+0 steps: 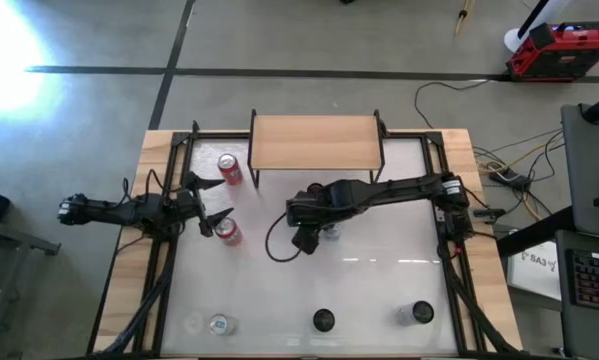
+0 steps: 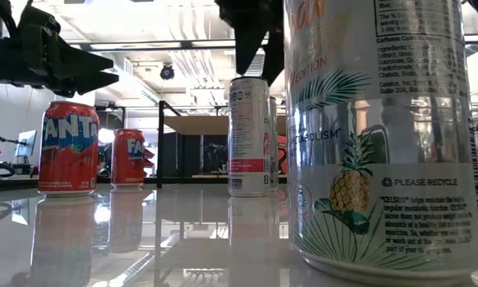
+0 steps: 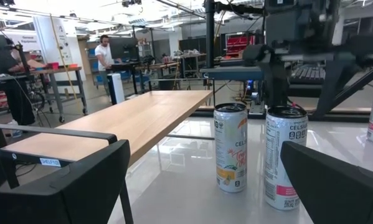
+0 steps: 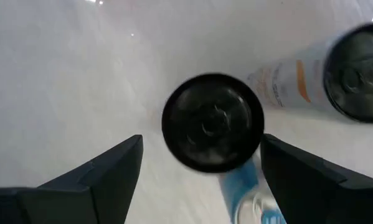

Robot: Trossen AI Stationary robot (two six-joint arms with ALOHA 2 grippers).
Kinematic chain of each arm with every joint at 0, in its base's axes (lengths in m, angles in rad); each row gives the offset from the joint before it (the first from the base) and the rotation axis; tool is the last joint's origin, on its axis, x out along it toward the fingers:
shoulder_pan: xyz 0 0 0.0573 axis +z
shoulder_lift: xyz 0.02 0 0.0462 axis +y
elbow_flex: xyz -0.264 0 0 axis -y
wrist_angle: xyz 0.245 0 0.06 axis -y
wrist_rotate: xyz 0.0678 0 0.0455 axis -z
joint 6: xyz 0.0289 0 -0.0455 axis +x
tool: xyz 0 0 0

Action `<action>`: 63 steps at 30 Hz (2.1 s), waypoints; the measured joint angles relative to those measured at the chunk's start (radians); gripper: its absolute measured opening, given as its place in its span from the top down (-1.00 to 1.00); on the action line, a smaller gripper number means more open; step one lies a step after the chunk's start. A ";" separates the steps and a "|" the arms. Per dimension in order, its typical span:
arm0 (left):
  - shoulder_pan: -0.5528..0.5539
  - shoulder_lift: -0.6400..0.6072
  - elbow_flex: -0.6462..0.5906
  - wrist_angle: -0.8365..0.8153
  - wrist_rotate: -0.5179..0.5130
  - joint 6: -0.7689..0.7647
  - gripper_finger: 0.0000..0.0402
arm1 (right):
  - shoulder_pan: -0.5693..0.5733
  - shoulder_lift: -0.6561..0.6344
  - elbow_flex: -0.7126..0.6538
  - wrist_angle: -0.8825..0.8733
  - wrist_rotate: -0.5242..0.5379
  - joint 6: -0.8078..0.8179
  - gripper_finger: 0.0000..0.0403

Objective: Place canned beverage on shelf
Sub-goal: Adjust the white pink soda can

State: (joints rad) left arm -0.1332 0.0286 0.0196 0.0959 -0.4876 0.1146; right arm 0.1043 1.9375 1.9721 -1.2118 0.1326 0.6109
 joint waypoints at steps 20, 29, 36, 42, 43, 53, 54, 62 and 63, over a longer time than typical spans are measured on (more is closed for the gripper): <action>0.000 0.003 0.000 0.000 0.000 0.000 -0.99 | -0.028 0.041 0.003 0.036 0.002 0.280 -0.29; 0.000 0.003 0.000 0.000 0.000 0.000 -0.99 | -0.031 0.041 0.004 -0.001 0.040 0.598 -0.24; 0.000 0.003 0.000 0.000 0.000 0.000 -0.99 | -0.031 0.036 0.008 -0.083 0.054 0.818 -0.24; 0.000 0.003 0.000 0.000 0.000 0.000 -0.99 | -0.031 0.042 0.045 -0.178 0.050 0.961 -0.23; 0.000 0.003 0.000 0.000 0.000 0.000 -0.99 | -0.033 0.043 0.050 -0.177 0.052 0.974 -0.23; 0.000 0.003 0.000 0.000 0.000 0.000 -0.99 | -0.033 0.043 0.044 -0.196 0.040 1.133 -0.24; 0.000 0.003 0.000 0.000 0.000 0.000 -0.99 | -0.033 0.043 0.043 -0.195 0.036 1.148 -0.24; 0.000 0.003 0.000 0.000 0.000 0.000 -0.99 | -0.033 0.047 0.042 -0.175 0.022 1.110 -0.25; 0.000 0.003 0.000 0.000 0.000 0.000 -0.99 | -0.033 0.047 0.042 -0.169 0.021 1.087 -0.26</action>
State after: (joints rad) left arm -0.1333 0.0315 0.0196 0.0956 -0.4873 0.1146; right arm 0.0715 1.9842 2.0136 -1.3806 0.1532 1.6980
